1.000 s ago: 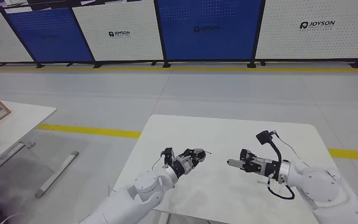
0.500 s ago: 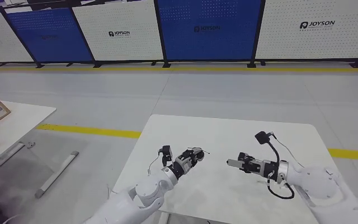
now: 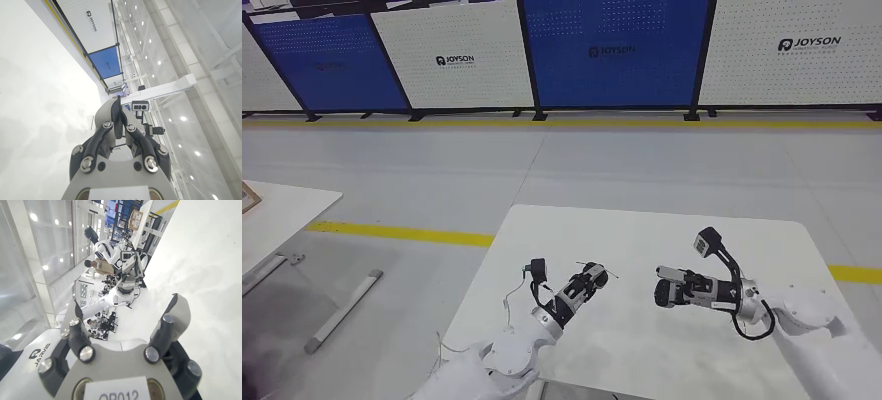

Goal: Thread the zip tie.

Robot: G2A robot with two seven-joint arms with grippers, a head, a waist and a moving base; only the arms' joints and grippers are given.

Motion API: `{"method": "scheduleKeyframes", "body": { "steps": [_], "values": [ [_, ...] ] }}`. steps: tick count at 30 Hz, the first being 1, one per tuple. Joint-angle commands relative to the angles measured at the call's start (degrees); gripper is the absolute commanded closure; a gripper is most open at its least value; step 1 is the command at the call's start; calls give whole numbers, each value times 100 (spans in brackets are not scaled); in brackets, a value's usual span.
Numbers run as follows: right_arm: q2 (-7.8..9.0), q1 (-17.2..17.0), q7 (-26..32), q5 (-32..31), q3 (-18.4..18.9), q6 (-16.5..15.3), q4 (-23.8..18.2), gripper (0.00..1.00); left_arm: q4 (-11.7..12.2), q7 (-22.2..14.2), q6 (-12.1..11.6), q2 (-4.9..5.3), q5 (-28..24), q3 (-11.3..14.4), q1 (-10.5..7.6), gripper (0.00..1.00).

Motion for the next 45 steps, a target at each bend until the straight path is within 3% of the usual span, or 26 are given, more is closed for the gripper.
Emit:
{"method": "scheduleKeyframes", "body": {
  "steps": [1, 6, 8, 12, 15, 24, 27, 31, 40, 45],
  "values": [
    [1, -2, -1, -1, 1, -4, -2, 0, -1, -4, -1, 1, -1, -1, 0, 100],
    [-13, -84, -153, 188, 22, 142, 20, 0, -4, 18, -29, -8, 91, -17, -6, 100],
    [-45, -111, -81, 555, 15, 419, 77, 0, 1, -28, -143, -31, 273, 3, 7, 100],
    [-163, 75, 36, 955, -172, 834, 324, 0, 19, 240, -323, -97, 761, 52, 26, 100],
    [-255, 233, -15, 1123, -337, 1209, 476, 0, 51, 494, -311, -151, 1111, 105, 29, 100],
    [-257, 212, -45, 1144, -338, 1235, 483, 0, 57, 506, -279, -167, 1116, 123, 35, 100],
    [-286, 106, -85, 1576, -307, 1686, 472, 0, 18, 435, -179, -198, 1126, 99, 29, 100],
    [-361, 235, -30, 1866, -403, 2318, 641, 0, -27, 431, -134, -246, 1192, 89, 36, 100],
    [-370, 219, -133, 1878, -400, 2336, 654, 0, -23, 430, -121, -257, 1210, 80, 38, 100],
    [-423, 155, -270, 2273, -450, 2809, 764, 0, -12, 383, -16, -307, 1258, 55, 52, 100]
  ]
}}
